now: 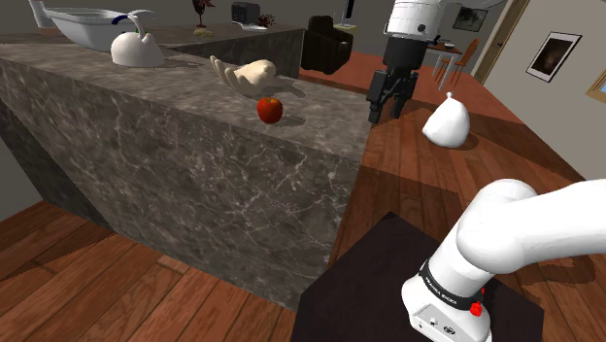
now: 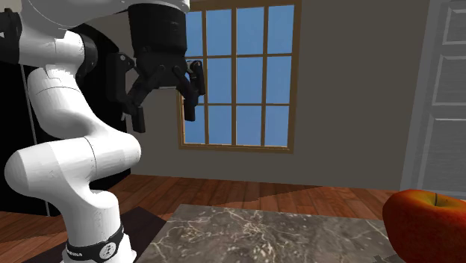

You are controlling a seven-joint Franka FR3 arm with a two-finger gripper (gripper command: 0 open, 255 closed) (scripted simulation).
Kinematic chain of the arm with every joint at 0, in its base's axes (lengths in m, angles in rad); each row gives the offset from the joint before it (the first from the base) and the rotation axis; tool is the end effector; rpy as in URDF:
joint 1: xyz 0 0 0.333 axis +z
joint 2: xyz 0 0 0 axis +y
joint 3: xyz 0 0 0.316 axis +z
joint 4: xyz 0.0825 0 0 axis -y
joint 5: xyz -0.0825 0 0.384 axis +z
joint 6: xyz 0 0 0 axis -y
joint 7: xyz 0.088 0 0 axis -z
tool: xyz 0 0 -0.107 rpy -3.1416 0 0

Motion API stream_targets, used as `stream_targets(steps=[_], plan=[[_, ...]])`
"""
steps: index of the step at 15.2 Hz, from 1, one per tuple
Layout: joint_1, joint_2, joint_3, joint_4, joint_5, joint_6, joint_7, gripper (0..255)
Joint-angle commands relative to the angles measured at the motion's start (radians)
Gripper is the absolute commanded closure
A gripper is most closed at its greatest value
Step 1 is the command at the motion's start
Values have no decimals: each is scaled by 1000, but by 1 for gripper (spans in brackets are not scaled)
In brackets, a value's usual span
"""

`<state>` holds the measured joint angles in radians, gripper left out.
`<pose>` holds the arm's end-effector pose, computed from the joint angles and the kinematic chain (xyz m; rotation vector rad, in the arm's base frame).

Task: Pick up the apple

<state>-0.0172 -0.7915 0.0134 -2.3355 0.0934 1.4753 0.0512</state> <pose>0.2954 0.0109 0.5941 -3.0564 0.0819 0.1079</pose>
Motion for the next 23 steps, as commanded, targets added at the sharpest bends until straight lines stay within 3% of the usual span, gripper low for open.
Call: stream_targets(steps=[1,12,23], plan=[[0,0,0,0,0,0,0,0],[11,446,71,298,-34,139,36,0],[38,913,123,775,-130,111,94,0]])
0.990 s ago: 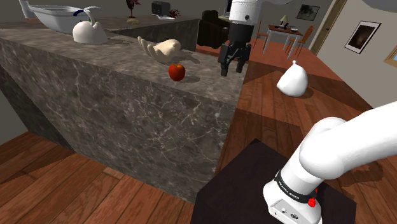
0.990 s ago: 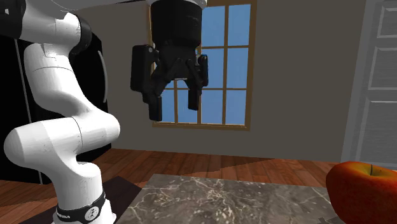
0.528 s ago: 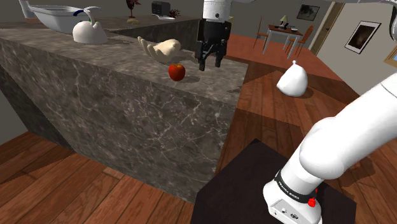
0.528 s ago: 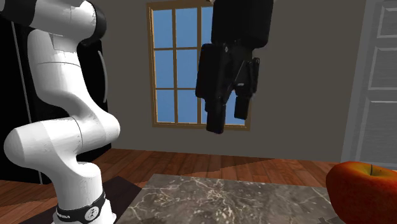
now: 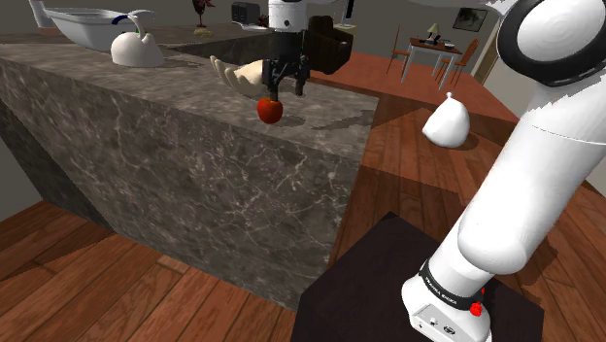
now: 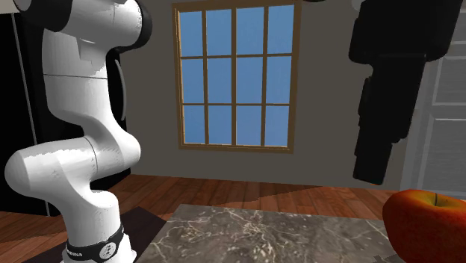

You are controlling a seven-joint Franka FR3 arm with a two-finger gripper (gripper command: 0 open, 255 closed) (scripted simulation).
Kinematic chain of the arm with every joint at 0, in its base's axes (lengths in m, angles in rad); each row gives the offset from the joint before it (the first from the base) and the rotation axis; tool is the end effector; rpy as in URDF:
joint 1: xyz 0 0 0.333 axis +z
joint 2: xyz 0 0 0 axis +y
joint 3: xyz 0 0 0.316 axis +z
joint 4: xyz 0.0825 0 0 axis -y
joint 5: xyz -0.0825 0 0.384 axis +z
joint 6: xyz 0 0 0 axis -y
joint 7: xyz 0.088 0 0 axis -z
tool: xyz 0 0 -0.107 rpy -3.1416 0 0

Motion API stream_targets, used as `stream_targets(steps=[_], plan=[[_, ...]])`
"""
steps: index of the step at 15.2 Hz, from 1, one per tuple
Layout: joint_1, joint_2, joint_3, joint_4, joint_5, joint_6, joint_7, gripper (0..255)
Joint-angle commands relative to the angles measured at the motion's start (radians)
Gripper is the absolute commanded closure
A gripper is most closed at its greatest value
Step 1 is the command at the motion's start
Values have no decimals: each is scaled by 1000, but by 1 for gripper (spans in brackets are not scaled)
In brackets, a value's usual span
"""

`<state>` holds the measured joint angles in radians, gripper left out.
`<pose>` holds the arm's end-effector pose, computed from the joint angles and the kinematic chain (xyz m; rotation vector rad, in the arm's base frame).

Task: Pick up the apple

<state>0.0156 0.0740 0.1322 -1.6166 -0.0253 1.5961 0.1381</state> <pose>0.5686 0.0795 0.5636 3.1096 0.0181 -0.1411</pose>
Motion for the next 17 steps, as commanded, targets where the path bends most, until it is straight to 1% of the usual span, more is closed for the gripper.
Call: stream_targets(steps=[1,2,9,11,12,17], plan=[[11,94,7,113,-23,-23,12,0],[16,130,9,158,-31,-34,15,0],[14,121,7,51,-30,64,17,0],[14,120,7,43,-30,72,18,0],[14,121,7,43,-30,72,18,255],[14,122,7,44,-30,73,17,255]])
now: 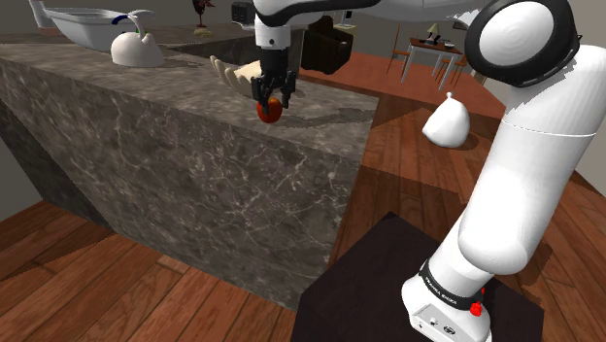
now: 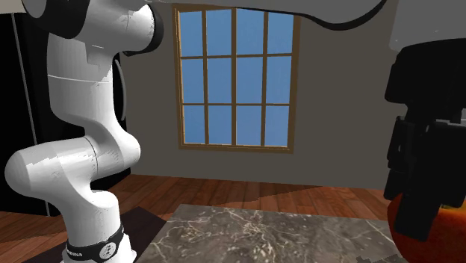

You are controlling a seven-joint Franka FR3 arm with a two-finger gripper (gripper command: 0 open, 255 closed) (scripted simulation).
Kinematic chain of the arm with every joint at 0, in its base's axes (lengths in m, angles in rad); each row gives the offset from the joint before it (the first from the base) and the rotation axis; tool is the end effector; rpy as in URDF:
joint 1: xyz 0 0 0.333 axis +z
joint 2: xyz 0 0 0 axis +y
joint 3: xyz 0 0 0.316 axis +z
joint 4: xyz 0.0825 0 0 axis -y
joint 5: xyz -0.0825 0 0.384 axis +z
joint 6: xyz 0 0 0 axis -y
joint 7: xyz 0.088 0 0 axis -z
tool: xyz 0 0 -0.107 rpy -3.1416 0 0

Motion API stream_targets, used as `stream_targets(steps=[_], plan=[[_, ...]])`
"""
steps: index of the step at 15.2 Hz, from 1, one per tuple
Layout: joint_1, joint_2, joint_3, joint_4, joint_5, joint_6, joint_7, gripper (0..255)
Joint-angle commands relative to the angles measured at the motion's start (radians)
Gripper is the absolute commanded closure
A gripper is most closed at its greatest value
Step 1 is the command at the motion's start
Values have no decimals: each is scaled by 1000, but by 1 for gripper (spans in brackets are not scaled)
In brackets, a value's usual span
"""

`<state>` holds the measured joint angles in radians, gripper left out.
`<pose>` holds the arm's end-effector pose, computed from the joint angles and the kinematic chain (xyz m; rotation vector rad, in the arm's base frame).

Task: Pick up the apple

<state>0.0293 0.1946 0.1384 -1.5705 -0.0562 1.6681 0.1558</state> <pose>0.6051 0.0902 0.5199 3.0946 0.0290 -0.1381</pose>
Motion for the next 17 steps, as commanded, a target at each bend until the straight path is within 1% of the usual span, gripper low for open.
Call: stream_targets(steps=[1,4,17], plan=[[1,3,1,0,0,0,0,255],[0,0,1,-3,1,0,0,255],[6,27,2,210,-3,-186,-3,255]])
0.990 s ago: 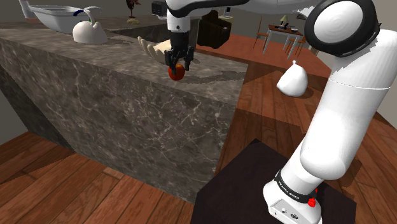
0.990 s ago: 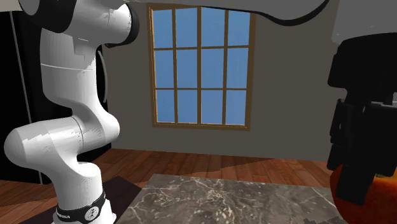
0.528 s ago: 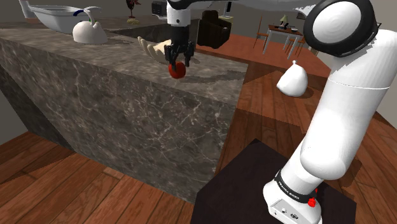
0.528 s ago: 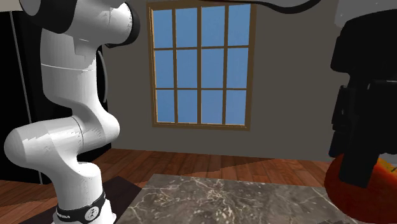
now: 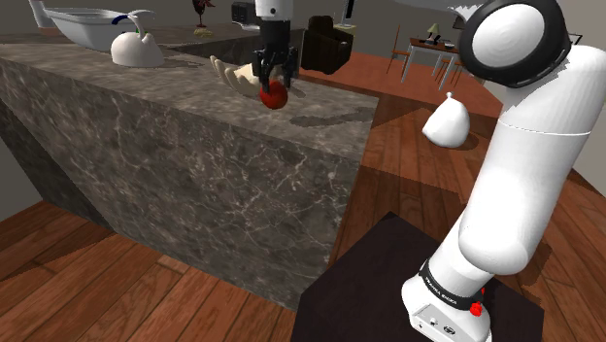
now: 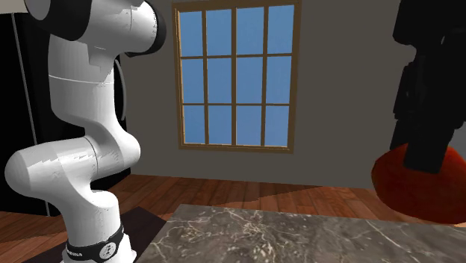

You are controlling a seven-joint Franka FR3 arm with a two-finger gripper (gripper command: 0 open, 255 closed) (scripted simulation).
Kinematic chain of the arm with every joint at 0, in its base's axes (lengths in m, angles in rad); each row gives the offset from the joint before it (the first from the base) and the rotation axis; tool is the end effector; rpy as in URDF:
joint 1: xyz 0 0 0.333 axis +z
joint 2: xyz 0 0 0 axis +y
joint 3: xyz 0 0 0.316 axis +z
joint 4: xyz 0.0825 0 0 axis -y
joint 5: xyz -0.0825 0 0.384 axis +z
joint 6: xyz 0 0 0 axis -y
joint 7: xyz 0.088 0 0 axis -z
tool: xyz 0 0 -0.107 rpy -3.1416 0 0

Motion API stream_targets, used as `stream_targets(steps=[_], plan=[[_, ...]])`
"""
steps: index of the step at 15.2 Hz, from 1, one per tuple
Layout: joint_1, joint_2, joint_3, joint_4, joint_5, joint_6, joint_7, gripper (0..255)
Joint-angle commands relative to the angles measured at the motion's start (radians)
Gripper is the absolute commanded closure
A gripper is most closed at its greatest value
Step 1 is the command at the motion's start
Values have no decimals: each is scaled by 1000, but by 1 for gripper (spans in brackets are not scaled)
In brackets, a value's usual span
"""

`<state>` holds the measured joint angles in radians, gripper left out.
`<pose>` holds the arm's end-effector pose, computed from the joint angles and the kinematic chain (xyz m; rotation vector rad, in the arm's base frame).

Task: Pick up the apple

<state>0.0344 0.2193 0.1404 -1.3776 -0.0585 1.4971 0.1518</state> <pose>0.6051 0.0904 0.5819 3.0947 0.0305 -0.1423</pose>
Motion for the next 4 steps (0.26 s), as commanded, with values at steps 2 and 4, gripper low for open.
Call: stream_targets(steps=[2,4], plan=[[3,12,1,58,-2,-47,0,255],[3,12,1,61,-2,-49,0,255]])
